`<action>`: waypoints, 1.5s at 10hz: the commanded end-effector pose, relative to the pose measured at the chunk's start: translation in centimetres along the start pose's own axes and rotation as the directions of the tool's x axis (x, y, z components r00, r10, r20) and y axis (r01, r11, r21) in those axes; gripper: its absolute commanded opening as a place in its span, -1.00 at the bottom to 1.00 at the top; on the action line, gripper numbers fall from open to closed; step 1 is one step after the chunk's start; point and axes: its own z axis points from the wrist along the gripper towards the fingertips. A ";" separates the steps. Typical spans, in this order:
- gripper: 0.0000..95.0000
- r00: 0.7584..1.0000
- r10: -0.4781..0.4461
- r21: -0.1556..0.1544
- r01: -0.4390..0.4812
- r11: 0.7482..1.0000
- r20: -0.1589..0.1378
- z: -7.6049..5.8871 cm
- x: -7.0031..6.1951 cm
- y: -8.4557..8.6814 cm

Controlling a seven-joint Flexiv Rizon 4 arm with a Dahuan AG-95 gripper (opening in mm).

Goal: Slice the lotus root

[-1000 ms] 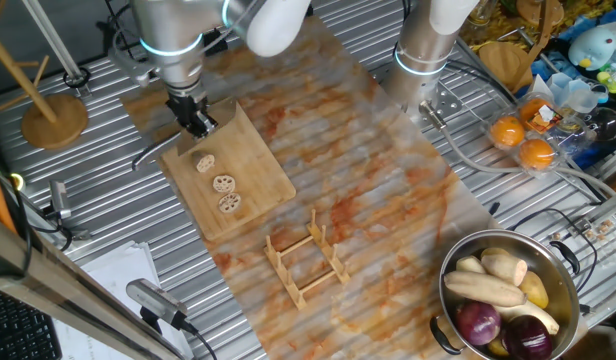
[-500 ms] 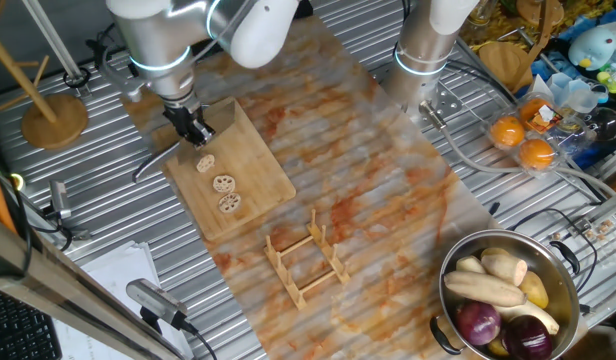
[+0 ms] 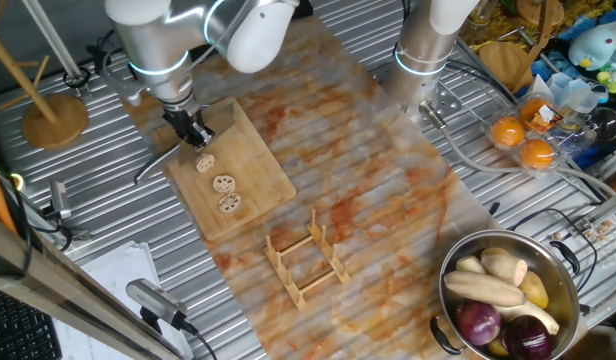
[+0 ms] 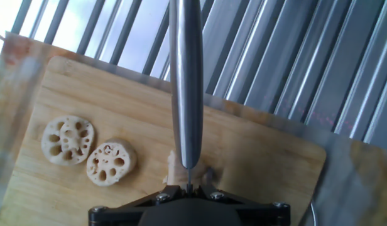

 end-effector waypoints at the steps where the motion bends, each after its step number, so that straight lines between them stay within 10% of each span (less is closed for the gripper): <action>1: -1.00 1.000 0.005 -0.013 -0.005 1.000 -0.007 0.0 -0.2 0.2; 15: -1.00 0.996 0.073 -0.064 -0.075 0.995 -0.043 0.3 -0.5 0.5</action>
